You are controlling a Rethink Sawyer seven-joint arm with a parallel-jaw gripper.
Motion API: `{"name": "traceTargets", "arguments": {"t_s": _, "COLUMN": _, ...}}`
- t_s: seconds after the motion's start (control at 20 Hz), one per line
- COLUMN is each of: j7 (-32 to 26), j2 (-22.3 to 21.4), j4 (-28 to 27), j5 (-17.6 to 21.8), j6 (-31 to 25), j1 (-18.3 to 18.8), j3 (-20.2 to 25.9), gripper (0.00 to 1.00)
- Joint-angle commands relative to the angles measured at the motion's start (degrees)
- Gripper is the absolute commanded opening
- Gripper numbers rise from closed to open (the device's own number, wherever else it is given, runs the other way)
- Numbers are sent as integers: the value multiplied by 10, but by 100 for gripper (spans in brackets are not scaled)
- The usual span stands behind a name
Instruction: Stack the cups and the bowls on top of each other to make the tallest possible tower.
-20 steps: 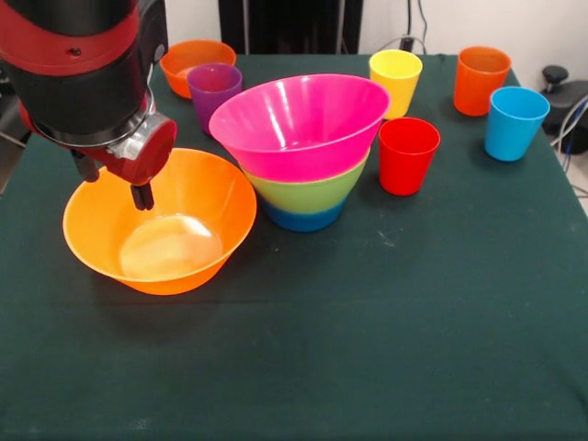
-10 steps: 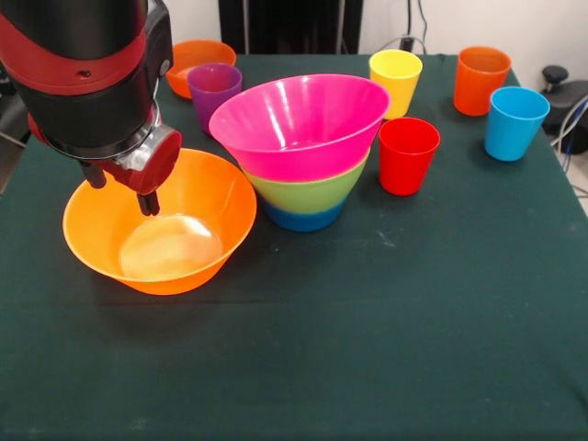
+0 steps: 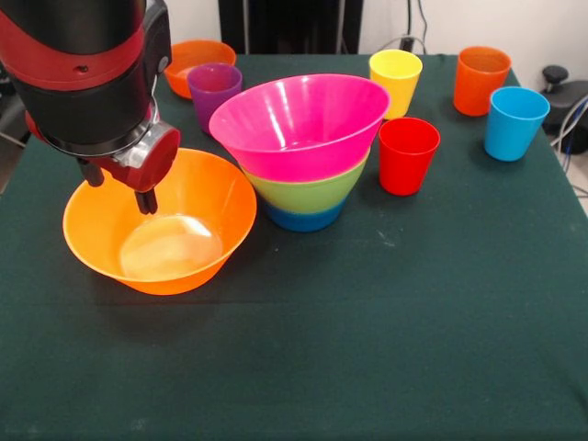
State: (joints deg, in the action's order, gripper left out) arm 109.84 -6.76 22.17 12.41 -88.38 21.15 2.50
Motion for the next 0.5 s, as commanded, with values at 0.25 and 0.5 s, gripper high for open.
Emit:
{"name": "traceTargets", "arguments": {"t_s": 0.25, "j7": -181, "j2": -17, "j4": 10, "j5": 21, "j6": -49, "j1": -10, "j3": 29, "gripper": 100}}
{"name": "traceTargets", "arguments": {"t_s": 0.5, "j7": -180, "j2": -11, "j4": 2, "j5": 23, "j6": -50, "j1": -9, "j3": 33, "gripper": 100}}
